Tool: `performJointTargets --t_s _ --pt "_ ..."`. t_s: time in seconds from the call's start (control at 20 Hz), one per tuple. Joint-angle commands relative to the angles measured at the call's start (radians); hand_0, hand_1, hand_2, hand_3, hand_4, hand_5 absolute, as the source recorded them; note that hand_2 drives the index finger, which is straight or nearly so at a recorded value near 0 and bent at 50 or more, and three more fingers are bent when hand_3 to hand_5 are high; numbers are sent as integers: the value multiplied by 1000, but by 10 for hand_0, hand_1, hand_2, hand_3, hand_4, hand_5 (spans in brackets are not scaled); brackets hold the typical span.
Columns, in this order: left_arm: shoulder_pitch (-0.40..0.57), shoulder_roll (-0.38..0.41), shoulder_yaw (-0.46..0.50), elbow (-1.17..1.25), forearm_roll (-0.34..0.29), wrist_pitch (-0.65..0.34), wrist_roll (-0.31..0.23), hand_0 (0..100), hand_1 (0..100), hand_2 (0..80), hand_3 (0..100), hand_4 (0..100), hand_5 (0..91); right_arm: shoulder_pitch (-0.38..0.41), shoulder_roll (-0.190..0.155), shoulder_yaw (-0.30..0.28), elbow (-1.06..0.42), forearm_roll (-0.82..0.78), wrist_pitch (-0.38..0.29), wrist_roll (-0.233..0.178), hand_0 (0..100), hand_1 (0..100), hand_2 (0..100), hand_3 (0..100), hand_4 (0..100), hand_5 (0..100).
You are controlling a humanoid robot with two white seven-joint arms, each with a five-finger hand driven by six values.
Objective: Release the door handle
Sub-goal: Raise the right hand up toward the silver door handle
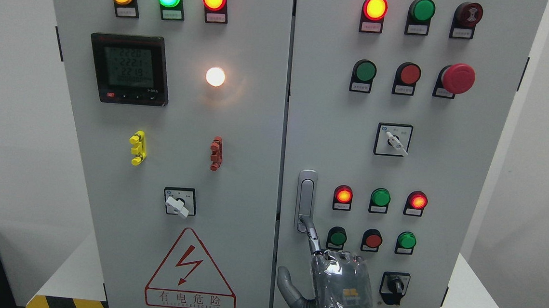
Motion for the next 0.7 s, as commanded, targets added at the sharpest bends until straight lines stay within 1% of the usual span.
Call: performJointTargets --t_s 0.0,0.65 --pt "0 0 -21 -20 0 0 0 0 0 23 86 13 0 -1 -1 -4 12 1 2 23 382 276 28 1000 1000 989" --pt "0 0 -21 -20 0 0 0 0 0 22 92 12 0 7 1 -3 12 1 4 27 381 272 37 1000 1000 986"
